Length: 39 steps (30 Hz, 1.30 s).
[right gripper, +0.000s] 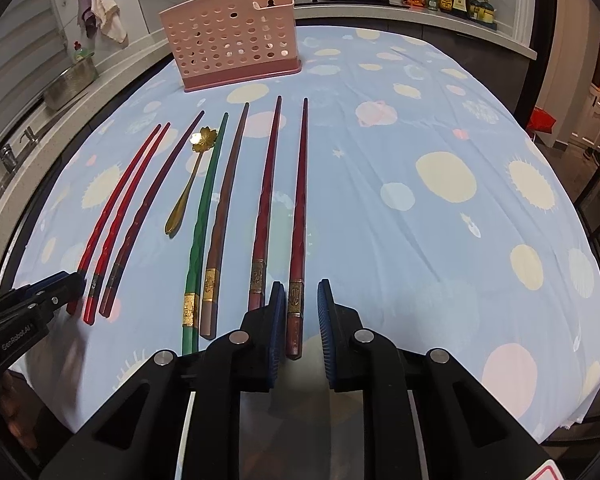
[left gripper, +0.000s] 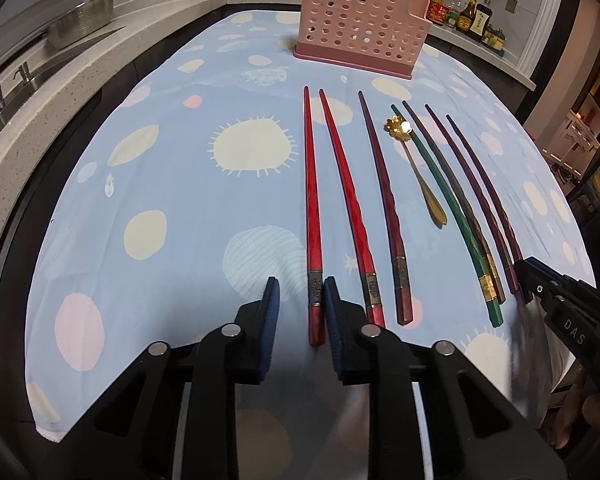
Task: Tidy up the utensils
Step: 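Grasp a red chopstick with the left tool while the right tool grasps a dark-red chopstick, then lift both chopsticks and carry them above the pink holder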
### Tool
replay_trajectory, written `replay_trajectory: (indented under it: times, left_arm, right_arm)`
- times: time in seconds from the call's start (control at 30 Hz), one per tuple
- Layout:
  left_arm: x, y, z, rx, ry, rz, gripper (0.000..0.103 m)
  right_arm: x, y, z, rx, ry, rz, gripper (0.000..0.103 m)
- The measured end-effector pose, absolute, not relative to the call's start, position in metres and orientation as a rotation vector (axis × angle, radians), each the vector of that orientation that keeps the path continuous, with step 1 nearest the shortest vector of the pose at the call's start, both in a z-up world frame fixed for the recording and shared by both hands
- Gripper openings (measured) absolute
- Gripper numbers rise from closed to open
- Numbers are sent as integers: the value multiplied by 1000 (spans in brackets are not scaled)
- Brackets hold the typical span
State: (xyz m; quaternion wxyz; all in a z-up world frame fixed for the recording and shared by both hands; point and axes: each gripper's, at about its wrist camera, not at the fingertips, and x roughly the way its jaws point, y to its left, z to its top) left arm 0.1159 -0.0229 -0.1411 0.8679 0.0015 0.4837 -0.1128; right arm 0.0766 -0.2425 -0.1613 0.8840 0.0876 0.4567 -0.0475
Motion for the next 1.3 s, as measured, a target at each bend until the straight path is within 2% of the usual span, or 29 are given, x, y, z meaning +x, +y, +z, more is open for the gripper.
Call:
replay_trajectory:
  times: [0.13, 0.3, 0.73, 1.3]
  left_arm:
    - [116, -21, -141, -7, 1014, -241, 14]
    - [116, -16, -141, -41, 1024, -254, 7]
    - [106, 3, -126, -101, 1016, -248, 7]
    - [112, 16, -41, -142, 842, -251, 7]
  right_arm:
    - [77, -242, -161, 181, 949, -91, 8]
    - [75, -242, -161, 185, 944, -92, 7]
    - [61, -246, -134, 224, 883, -91, 7]
    - [57, -263, -46, 300, 663, -84, 7]
